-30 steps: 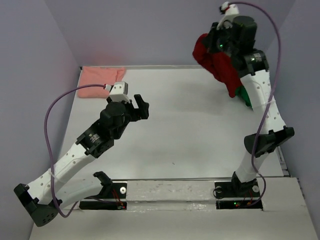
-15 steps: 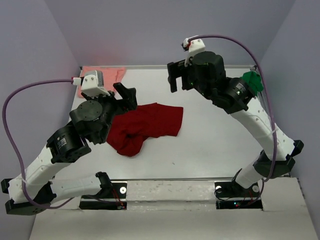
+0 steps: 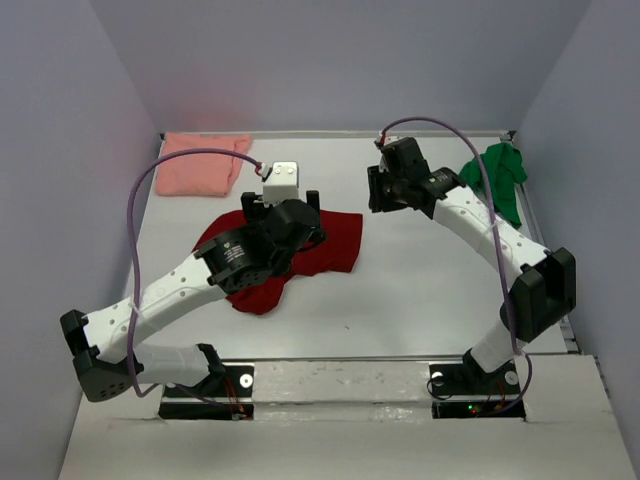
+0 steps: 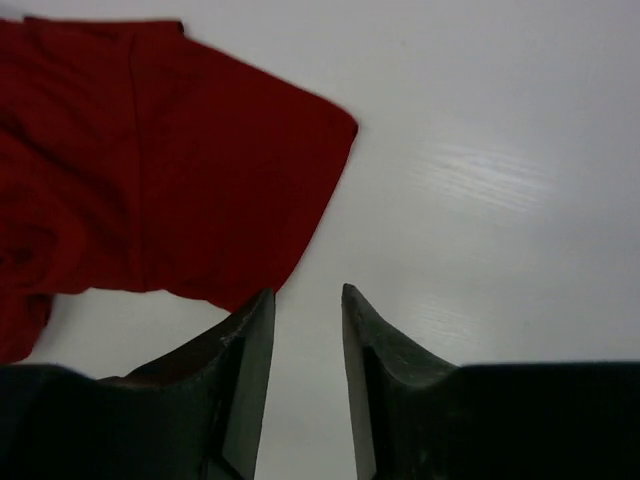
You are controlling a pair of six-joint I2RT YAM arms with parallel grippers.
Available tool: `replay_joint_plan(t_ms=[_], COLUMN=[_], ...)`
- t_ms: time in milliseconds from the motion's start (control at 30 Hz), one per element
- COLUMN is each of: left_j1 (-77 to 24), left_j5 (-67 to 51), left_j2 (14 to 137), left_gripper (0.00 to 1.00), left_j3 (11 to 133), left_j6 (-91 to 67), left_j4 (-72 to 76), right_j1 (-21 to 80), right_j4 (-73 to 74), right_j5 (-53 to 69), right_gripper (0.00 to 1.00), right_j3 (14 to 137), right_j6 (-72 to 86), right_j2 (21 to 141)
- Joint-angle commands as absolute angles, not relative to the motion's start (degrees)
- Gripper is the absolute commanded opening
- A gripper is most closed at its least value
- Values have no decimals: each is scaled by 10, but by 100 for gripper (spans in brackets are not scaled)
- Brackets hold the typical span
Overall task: Fold and stack the t-shirts
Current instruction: Move the tshirt to the center of the board, then flatten the tshirt out
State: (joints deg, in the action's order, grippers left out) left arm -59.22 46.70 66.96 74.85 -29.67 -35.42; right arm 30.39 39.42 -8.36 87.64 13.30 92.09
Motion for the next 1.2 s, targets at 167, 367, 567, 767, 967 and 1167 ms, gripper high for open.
replay_joint_plan(t_ms=[167, 367, 567, 767, 967, 1167], left_j1=[-563, -556, -555, -556, -555, -552], left_j5=[457, 440, 440, 439, 441, 439], left_j2=[673, 673, 670, 665, 650, 645], left_gripper=[96, 96, 95, 95, 95, 95], left_j3=[759, 740, 739, 737, 731, 738], left_j6=[-302, -307, -297, -290, -284, -279], left_j4=[-323, -312, -304, -303, -301, -301], right_j1=[281, 251, 231, 220, 214, 208], right_j4=[287, 287, 295, 304, 307, 307], right_j5=[52, 105, 128, 137, 134, 122], right_gripper=[45, 64, 70, 67, 61, 61], right_j3=[830, 877, 947, 1014, 1034, 1028], right_j6=[163, 147, 134, 136, 137, 137], right_j2=[959, 1044, 1149, 1215, 1235, 1234])
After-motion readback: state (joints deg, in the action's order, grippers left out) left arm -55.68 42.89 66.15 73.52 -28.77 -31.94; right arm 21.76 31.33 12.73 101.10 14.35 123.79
